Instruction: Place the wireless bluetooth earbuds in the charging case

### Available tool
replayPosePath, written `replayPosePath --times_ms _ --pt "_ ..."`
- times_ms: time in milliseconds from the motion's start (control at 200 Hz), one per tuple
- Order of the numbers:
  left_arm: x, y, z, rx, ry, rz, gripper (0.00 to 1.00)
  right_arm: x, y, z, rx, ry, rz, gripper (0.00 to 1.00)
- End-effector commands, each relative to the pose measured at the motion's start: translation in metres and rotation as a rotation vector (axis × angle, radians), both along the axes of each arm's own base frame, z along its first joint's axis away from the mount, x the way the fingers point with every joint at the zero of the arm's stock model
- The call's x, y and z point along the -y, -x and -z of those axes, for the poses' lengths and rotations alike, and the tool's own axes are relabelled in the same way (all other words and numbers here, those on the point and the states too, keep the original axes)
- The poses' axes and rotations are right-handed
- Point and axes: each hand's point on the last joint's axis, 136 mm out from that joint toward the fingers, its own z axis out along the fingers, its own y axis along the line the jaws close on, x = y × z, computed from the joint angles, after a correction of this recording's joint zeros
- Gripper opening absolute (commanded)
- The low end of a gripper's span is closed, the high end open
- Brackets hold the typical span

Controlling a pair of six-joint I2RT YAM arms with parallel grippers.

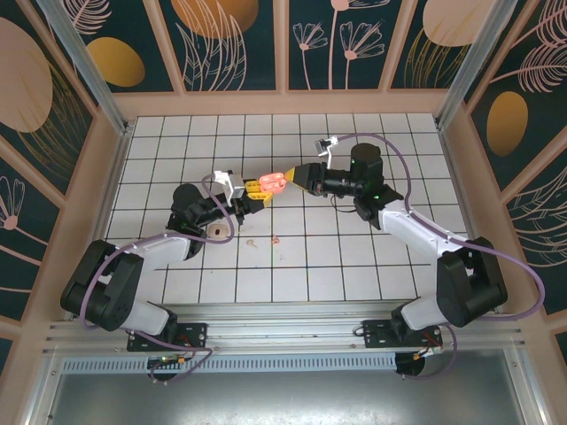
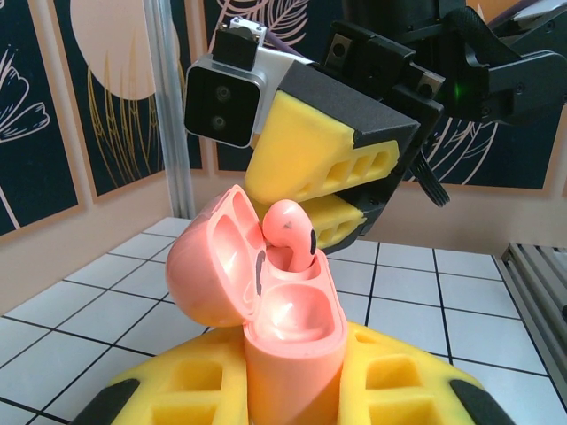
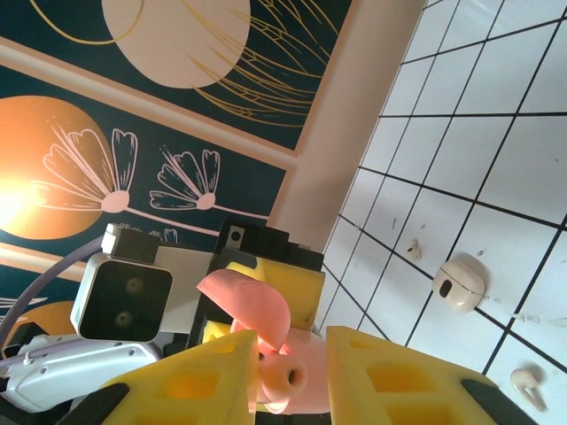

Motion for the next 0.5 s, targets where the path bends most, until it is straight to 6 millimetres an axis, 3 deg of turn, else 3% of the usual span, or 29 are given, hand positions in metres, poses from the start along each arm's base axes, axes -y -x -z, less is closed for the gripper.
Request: replayPosePath --times_ms 0,495 --pt "0.0012 0.0024 -0.0234 0.074 0.036 0.007 0.02 -0.0045 0.0064 -0.0194 0.057 -0.034 -0.035 0.25" --pt "-0.0005 -0.0001 -0.0264 0.068 0.048 -0.012 0.02 0.0025 0.0150 -0.0157 0.044 -0.022 -0.007 0.21"
